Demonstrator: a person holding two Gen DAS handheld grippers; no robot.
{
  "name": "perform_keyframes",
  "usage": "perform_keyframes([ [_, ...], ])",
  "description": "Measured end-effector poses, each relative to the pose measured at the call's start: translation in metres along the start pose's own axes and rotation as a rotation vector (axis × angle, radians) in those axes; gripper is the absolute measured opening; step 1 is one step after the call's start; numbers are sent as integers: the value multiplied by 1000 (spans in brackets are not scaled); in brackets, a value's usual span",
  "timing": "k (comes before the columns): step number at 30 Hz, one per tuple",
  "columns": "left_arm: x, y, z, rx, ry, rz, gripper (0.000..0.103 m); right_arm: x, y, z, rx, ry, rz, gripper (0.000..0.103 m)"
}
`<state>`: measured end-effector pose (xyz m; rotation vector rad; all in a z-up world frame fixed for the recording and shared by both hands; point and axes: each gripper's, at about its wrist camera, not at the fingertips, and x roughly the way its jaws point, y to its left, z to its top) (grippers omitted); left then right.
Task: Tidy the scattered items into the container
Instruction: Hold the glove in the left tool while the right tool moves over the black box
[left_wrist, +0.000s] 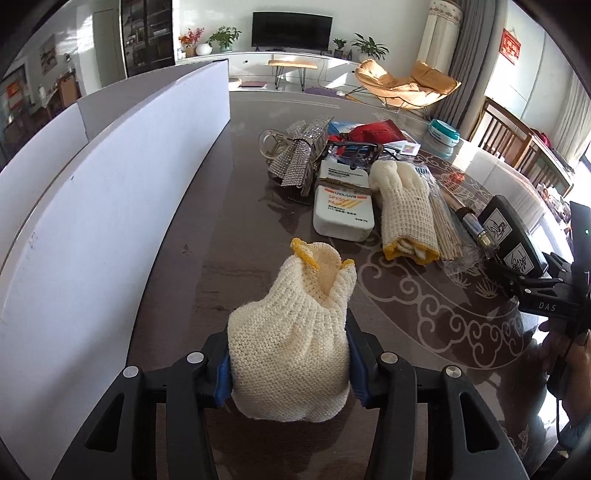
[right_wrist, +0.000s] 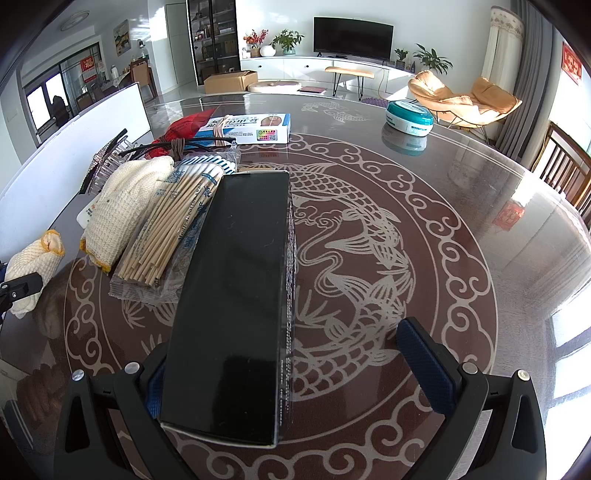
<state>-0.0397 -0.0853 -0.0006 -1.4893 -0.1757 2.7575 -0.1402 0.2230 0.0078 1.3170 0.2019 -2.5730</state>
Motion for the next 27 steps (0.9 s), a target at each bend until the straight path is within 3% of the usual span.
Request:
perform_keyframes([
  [3, 7, 1, -3, -44, 10, 1, 51, 0, 0, 0, 0, 0, 0, 103],
  [9, 14, -4, -1, -10, -36, 8, 62, 0, 0, 0, 0, 0, 0, 103],
  [12, 21, -15, -1, 80, -47, 59, 71, 0, 0, 0, 0, 0, -1, 103],
  [13, 21, -19, -3, 105, -56, 79, 80, 0, 0, 0, 0, 0, -2, 103],
  [14, 21, -19, -3, 107, -61, 83, 86, 0, 1, 0, 0, 0, -2, 103],
  [17, 23, -14, -1, 82, -48, 61, 90, 0, 1, 0, 0, 0, -2, 103],
  [19, 28, -18, 0, 101, -28, 57, 103, 0, 1, 0, 0, 0, -2, 103],
  [27, 28, -20, 0, 106, -28, 49, 103, 0, 1, 0, 3, 2, -4, 103],
])
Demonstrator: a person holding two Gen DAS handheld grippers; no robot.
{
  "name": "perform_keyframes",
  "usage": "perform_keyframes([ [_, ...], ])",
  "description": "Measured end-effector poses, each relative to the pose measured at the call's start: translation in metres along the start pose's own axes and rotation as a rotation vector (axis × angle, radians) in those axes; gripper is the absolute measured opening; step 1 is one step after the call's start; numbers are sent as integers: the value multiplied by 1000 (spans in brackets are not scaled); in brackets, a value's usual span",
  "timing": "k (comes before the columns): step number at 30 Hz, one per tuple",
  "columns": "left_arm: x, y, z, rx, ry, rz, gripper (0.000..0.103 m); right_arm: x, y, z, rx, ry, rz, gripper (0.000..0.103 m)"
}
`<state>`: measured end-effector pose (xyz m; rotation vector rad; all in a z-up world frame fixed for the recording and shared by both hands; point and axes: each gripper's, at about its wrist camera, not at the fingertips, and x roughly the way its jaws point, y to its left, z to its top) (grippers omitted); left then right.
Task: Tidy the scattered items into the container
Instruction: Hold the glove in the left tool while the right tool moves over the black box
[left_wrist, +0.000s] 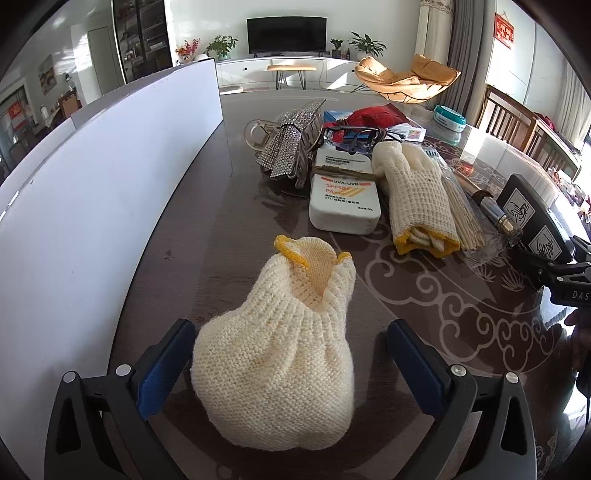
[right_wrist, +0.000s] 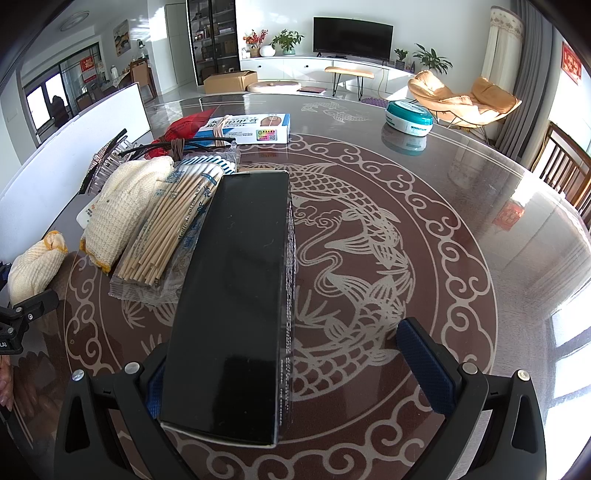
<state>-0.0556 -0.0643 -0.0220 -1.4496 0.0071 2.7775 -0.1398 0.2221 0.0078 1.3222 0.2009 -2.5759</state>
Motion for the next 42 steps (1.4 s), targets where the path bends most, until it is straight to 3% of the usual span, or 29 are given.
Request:
perform_keyframes([
  [4, 0, 0, 0, -1, -1, 0, 103, -2, -2, 2, -22, 53, 27, 103],
  [6, 1, 0, 0, -1, -1, 0, 103, -8, -11, 3, 15, 59, 85, 103],
  [10, 0, -1, 0, -1, -1, -1, 103, -36, -28, 11, 118, -57, 220, 103],
  [11, 0, -1, 0, -1, -1, -1, 103, -34, -29, 14, 126, -39, 236, 101],
  [13, 0, -1, 0, -1, -1, -1, 103, -21, -35, 16, 162, 40, 250, 82],
  [15, 0, -1, 0, -1, -1, -1, 103, -14, -56, 10, 303, 61, 302, 80],
  [18, 1, 0, 0, -1, -1, -1, 103, -16, -94, -6, 537, 12, 355, 74],
  [21, 1, -1, 0, 0, -1, -1, 103, -24, -116, -12, 640, -4, 278, 75],
  [25, 1, -1, 0, 0, -1, -1, 103, -47, -104, 8, 402, -57, 105, 76],
  [28, 0, -1, 0, 0, -1, -2, 103, -62, -90, 27, 215, -146, 52, 80],
  [29, 1, -1, 0, 1, -1, -2, 103, -62, -84, 33, 155, -154, 45, 87],
  [34, 1, -1, 0, 1, -2, -2, 103, -32, -56, 51, -140, -14, 40, 89],
  [35, 1, -1, 0, 1, -2, -2, 103, -27, -50, 49, -188, 19, 41, 77],
  [37, 1, -1, 0, 1, -2, -2, 103, -22, -40, 42, -275, 68, 6, 69],
  [39, 1, -1, 0, 1, -2, -2, 103, -22, -40, 36, -277, 116, 32, 39],
  [42, 1, -1, -1, 1, -2, -2, 103, -29, -57, 26, -85, 140, 174, 35],
])
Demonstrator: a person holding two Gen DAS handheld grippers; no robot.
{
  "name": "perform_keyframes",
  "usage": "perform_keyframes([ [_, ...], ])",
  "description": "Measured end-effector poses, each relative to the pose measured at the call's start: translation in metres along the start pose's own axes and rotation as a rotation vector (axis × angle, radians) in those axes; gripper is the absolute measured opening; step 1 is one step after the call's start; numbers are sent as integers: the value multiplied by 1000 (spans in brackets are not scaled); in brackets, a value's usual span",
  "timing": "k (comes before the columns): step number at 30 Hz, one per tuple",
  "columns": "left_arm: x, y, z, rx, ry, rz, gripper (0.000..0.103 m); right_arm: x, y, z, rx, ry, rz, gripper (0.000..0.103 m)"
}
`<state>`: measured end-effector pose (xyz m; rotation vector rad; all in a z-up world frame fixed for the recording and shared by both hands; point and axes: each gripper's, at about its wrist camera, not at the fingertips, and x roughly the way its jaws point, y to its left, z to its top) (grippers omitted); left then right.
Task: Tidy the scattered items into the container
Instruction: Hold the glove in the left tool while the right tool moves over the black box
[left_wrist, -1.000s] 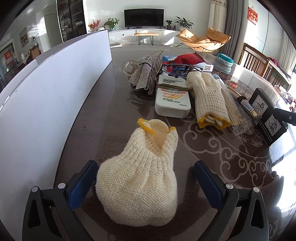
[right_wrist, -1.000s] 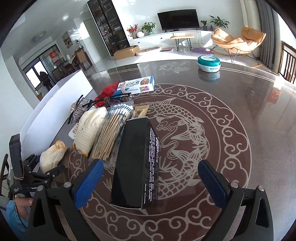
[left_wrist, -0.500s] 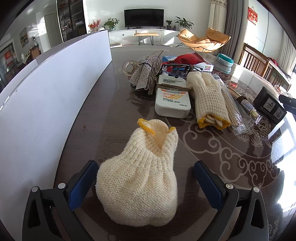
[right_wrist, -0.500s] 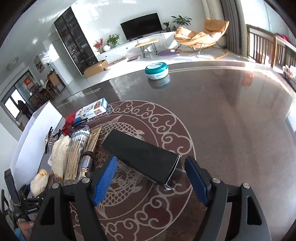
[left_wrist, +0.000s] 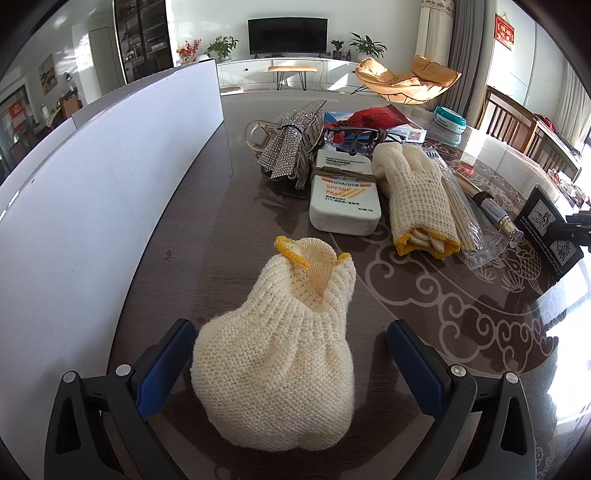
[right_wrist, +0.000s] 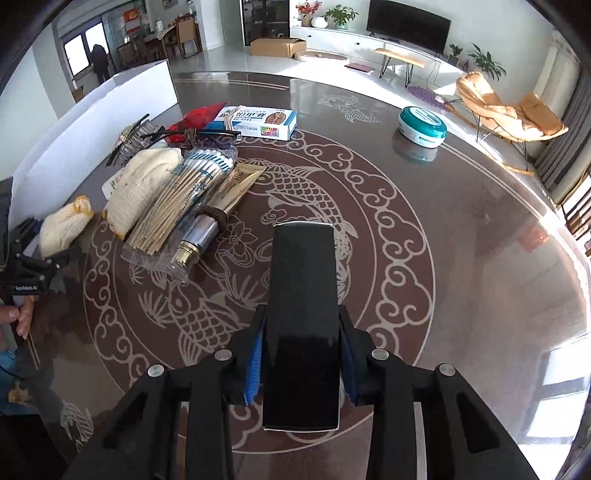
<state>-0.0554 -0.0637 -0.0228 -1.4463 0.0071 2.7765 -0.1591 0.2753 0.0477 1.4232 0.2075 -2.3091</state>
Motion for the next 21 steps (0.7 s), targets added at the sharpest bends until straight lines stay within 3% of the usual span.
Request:
perform_keyframes([
  [3, 0, 0, 0, 0, 0, 0, 103, -2, -48, -23, 390, -43, 287, 35],
  [5, 0, 0, 0, 1, 0, 0, 103, 2, -84, -50, 631, -84, 404, 38],
  [6, 0, 0, 0, 1, 0, 0, 103, 1, -94, -60, 676, -96, 376, 50],
  [7, 0, 0, 0, 1, 0, 0, 103, -4, -99, -66, 671, -107, 307, 54],
  [8, 0, 0, 0, 1, 0, -1, 103, -11, -100, -69, 639, -126, 256, 64],
  [9, 0, 0, 0, 1, 0, -1, 103, -17, -98, -72, 603, -132, 210, 86],
  [11, 0, 0, 0, 1, -1, 0, 103, -31, -86, -72, 509, -151, 133, 103],
  [13, 0, 1, 0, 1, -1, -1, 103, -42, -66, -66, 370, -166, 73, 103],
  [17, 0, 1, 0, 1, -1, -1, 103, -17, -26, -54, 146, -86, -87, 103],
  [19, 0, 1, 0, 2, -1, -1, 103, 7, -16, -54, 98, -43, -149, 103],
  [21, -1, 1, 0, 3, -1, -2, 103, 15, -12, -56, 109, -92, -178, 103],
])
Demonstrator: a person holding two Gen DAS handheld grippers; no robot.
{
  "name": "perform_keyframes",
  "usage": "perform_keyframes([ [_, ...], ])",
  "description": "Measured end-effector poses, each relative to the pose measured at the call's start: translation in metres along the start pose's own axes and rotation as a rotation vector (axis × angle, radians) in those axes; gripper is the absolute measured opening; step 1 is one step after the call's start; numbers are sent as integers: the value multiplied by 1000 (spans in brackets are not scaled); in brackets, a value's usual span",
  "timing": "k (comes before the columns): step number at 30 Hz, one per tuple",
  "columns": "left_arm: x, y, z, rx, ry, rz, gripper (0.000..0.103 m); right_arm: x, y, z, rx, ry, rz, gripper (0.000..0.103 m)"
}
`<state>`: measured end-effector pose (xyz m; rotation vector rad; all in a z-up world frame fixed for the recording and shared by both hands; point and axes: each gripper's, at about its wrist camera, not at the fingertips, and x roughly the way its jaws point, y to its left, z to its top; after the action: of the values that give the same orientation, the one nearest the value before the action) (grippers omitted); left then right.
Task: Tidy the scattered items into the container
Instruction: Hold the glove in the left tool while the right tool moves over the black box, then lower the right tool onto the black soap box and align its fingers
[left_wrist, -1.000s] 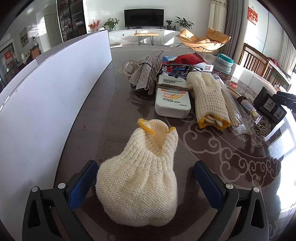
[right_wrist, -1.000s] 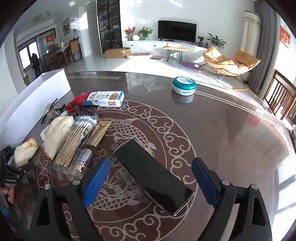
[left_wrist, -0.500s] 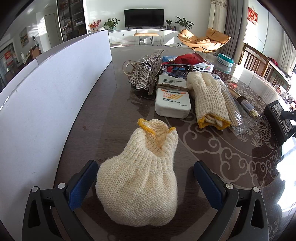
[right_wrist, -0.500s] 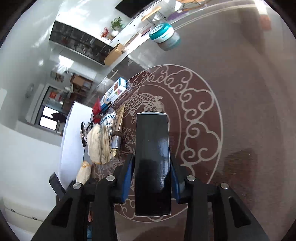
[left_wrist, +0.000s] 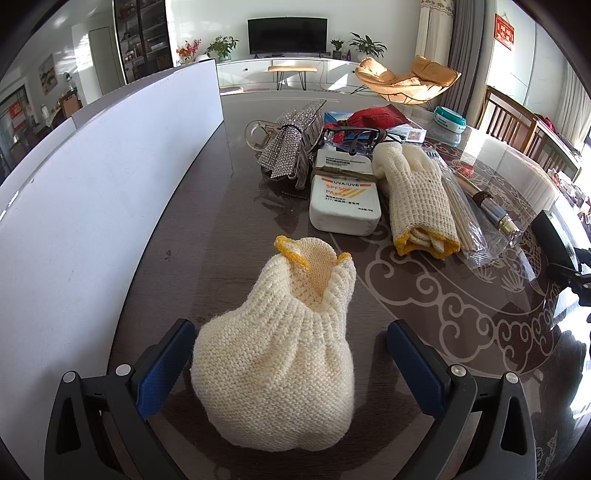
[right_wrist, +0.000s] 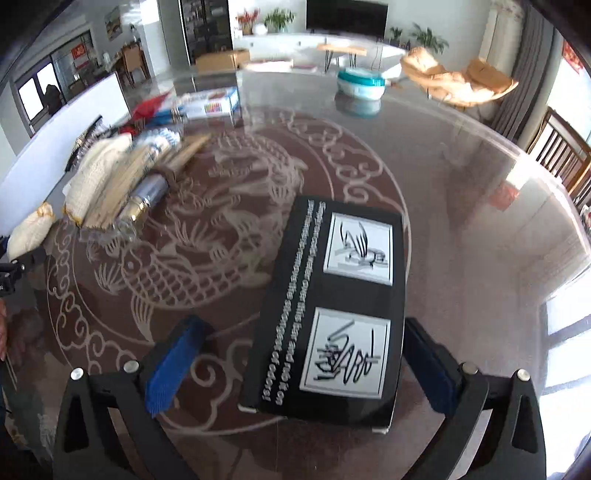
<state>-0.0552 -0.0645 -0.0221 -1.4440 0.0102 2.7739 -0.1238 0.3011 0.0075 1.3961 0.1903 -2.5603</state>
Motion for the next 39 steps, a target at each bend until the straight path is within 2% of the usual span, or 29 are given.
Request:
perform_keyframes([
  [3, 0, 0, 0, 13, -1, -15, 103, 7, 1, -6, 31, -52, -32, 103],
  [10, -1, -13, -2, 99, 0, -67, 103, 14, -4, -8, 33, -51, -24, 103],
  [17, -4, -10, -6, 189, 10, -128, 103, 14, -2, -8, 33, -51, -24, 103],
  [23, -5, -9, -7, 204, 7, -138, 103, 15, -2, -9, 33, -51, -24, 103],
  [34, -7, -6, -10, 172, -5, -120, 103, 14, 0, -10, 33, -52, -24, 103],
  [39, -7, -4, -10, 197, 15, -137, 103, 14, 2, -10, 33, -52, -23, 103],
])
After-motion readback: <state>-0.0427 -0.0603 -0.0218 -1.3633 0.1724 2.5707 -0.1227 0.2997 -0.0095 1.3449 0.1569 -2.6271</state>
